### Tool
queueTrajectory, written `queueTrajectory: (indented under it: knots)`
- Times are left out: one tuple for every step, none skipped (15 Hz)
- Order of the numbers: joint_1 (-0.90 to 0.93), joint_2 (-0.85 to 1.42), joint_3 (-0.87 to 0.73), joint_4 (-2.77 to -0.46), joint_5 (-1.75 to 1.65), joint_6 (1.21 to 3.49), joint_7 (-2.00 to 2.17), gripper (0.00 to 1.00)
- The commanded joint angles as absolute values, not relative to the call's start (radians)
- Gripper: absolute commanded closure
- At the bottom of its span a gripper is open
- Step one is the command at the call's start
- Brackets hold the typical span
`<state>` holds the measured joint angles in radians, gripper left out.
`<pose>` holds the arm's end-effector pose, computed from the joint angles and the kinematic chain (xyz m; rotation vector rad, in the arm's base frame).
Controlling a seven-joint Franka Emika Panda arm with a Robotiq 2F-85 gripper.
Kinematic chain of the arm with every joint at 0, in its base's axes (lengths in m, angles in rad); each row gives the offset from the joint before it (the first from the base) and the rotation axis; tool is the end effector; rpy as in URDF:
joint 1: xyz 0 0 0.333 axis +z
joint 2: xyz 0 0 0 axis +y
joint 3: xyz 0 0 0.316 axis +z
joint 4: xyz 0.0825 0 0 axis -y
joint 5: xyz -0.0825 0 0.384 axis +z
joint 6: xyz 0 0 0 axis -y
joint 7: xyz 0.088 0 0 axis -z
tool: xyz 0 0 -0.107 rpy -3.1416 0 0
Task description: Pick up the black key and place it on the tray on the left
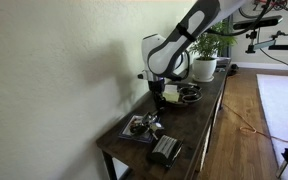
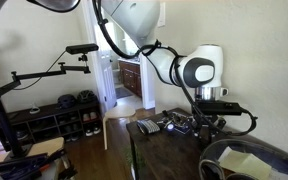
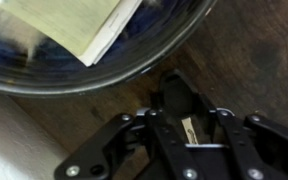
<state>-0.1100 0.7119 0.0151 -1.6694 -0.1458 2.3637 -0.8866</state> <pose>0.6762 -0.0672 0.1885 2.7670 1.3246 -0.0894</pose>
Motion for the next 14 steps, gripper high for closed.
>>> queueTrajectory:
  knots:
    - [-0.121,0.625,0.029,-1.731,-0.16,2.362,-0.889,0.84]
    - [-0.118,0.61,0.027,-1.736,-0.161,2.363,-0.881,0.84]
    - [-0.117,0.599,0.028,-1.738,-0.158,2.359,-0.878,0.84]
    - [-0.112,0.586,0.025,-1.741,-0.162,2.362,-0.87,0.84]
    - [-0.107,0.575,0.023,-1.743,-0.164,2.364,-0.866,0.84]
    - [-0.102,0.565,0.022,-1.743,-0.167,2.364,-0.86,0.85]
    - [-0.098,0.554,0.022,-1.744,-0.168,2.364,-0.856,0.85]
    - [-0.091,0.548,0.022,-1.741,-0.171,2.365,-0.85,0.85]
    - [-0.087,0.54,0.024,-1.74,-0.171,2.364,-0.851,0.84]
    - [-0.079,0.537,0.026,-1.736,-0.173,2.364,-0.847,0.85]
    - [-0.073,0.534,0.028,-1.734,-0.173,2.363,-0.847,0.85]
    - [-0.065,0.533,0.033,-1.729,-0.172,2.36,-0.847,0.85]
    - [-0.058,0.532,0.035,-1.728,-0.173,2.361,-0.846,0.85]
    - [-0.051,0.535,0.043,-1.724,-0.17,2.358,-0.85,0.85]
